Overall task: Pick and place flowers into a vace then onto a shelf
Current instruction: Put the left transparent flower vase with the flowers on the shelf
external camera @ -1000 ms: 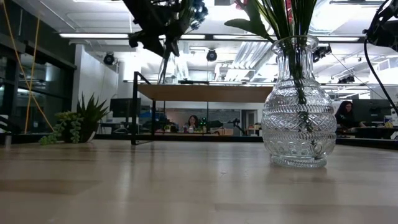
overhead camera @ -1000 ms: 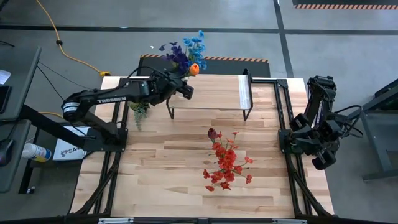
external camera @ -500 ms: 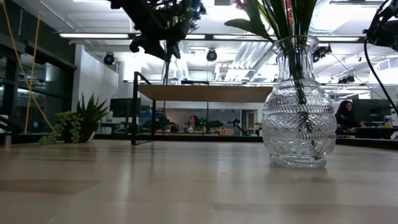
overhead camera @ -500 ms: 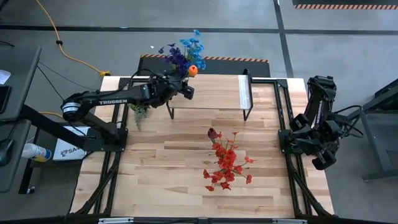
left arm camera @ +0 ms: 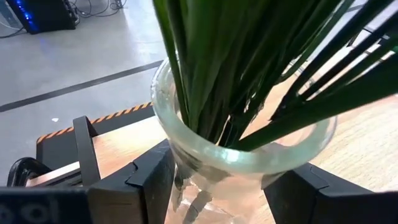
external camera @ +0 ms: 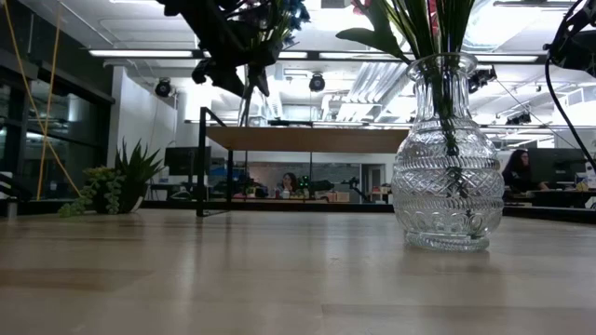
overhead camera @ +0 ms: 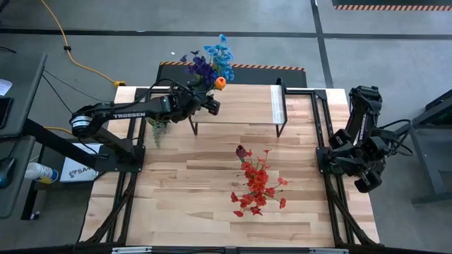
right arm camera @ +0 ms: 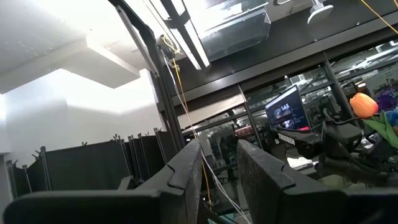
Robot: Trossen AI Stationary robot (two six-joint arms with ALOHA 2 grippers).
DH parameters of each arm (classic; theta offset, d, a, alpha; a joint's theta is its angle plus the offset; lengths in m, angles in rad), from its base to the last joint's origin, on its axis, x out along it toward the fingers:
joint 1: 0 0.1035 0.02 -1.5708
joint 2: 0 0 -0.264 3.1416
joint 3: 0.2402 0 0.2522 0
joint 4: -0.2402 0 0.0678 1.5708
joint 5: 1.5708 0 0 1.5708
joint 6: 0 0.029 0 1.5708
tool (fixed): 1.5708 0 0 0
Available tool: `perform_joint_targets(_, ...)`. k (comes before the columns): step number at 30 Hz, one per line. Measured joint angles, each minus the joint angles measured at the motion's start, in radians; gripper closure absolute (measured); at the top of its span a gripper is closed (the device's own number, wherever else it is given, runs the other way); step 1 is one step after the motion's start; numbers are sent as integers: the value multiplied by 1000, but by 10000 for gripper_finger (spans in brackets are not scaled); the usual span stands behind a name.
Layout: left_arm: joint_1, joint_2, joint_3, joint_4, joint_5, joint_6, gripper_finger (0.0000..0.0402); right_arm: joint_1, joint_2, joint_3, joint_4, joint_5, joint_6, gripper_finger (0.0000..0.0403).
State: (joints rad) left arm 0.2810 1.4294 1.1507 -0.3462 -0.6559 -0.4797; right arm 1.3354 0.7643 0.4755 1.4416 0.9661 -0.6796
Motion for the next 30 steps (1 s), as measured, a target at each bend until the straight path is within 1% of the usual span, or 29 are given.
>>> perform_joint_targets(5,0,0,0,1,20,1,150,0,0,0,0,0,0,308)
perform_joint_targets(30,0,-1,0,2,21,0,149,0,0,0,0,0,-1,308)
